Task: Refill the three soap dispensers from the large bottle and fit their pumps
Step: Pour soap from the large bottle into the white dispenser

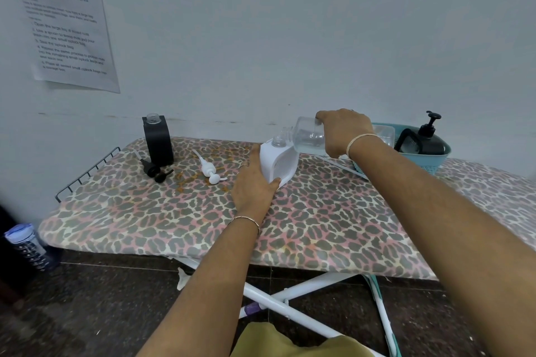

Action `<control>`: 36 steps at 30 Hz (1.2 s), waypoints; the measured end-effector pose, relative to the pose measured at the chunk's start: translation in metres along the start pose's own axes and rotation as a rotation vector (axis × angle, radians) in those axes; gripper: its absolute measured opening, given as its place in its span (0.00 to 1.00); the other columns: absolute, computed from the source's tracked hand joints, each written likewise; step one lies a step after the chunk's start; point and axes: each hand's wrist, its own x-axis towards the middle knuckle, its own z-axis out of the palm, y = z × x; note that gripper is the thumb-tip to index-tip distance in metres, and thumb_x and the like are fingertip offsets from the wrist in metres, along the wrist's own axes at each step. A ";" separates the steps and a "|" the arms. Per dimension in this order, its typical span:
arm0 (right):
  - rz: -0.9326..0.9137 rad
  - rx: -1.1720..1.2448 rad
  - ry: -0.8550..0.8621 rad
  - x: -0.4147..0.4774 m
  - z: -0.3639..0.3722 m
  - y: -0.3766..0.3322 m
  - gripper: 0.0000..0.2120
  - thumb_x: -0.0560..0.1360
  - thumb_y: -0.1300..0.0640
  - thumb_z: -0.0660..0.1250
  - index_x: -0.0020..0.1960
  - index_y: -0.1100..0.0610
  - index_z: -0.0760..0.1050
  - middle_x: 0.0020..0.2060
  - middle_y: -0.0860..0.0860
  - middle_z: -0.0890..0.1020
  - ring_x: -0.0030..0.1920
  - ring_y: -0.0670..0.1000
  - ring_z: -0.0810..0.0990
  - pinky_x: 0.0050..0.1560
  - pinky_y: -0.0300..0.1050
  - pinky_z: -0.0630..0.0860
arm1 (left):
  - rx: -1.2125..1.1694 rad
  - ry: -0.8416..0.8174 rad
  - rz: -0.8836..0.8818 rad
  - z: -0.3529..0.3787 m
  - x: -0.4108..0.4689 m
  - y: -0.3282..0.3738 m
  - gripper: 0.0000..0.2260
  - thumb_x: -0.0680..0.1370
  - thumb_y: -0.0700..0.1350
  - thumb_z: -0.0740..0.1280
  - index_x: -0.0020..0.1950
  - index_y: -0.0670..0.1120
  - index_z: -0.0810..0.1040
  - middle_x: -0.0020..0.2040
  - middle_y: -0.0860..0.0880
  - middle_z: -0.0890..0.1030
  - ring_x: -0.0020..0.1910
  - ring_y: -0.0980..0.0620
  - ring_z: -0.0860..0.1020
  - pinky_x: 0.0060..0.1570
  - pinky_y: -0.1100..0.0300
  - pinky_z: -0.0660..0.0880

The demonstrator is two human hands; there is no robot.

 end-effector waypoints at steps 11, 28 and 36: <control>0.016 -0.006 -0.034 0.000 -0.005 -0.003 0.27 0.69 0.67 0.65 0.66 0.51 0.70 0.46 0.52 0.75 0.50 0.56 0.76 0.44 0.45 0.67 | 0.002 0.000 -0.004 0.001 0.000 -0.001 0.42 0.70 0.53 0.74 0.76 0.57 0.51 0.66 0.47 0.74 0.64 0.44 0.73 0.56 0.47 0.74; 0.016 -0.023 -0.063 -0.002 -0.010 -0.004 0.26 0.69 0.67 0.65 0.65 0.52 0.71 0.49 0.52 0.77 0.45 0.54 0.72 0.43 0.45 0.67 | 0.020 0.006 -0.009 0.003 0.002 -0.003 0.42 0.70 0.53 0.74 0.76 0.57 0.50 0.64 0.45 0.75 0.62 0.43 0.74 0.54 0.46 0.75; 0.022 -0.024 -0.071 -0.003 -0.012 -0.005 0.25 0.69 0.67 0.65 0.64 0.52 0.71 0.45 0.51 0.75 0.44 0.55 0.72 0.43 0.45 0.68 | 0.034 0.011 0.009 0.005 0.002 -0.006 0.45 0.68 0.52 0.76 0.76 0.56 0.51 0.64 0.47 0.76 0.62 0.44 0.75 0.53 0.46 0.75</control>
